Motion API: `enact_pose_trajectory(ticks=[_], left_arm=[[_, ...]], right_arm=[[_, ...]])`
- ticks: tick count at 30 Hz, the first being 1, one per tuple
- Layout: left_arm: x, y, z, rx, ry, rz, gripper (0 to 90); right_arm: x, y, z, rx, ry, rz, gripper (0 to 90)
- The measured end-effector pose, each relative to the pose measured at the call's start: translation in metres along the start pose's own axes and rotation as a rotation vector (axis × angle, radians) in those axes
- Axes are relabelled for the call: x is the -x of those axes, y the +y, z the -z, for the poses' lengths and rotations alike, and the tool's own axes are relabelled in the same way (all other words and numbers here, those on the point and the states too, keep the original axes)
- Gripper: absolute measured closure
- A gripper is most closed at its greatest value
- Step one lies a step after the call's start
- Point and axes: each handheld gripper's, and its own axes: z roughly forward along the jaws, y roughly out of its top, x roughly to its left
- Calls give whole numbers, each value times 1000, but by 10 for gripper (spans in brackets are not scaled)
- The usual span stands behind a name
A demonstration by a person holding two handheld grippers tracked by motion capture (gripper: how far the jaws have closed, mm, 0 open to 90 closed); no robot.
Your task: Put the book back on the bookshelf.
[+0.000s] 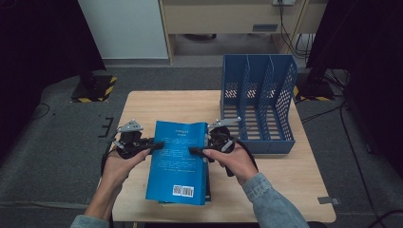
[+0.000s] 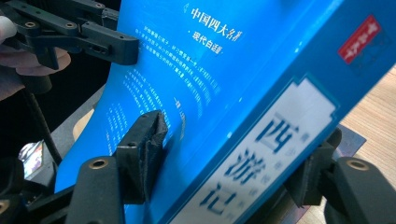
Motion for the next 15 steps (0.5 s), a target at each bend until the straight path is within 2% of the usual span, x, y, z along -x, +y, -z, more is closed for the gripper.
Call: enact_pose_trajectory(ticks=[7,15], left_arm=[[0,14,7,25,-4,5,709],[-3,33,19,45,18,-23,733]], right_arm=[[-2,15,6,-11,-12,16,427],[-6,42,17,10,-37,60,489]])
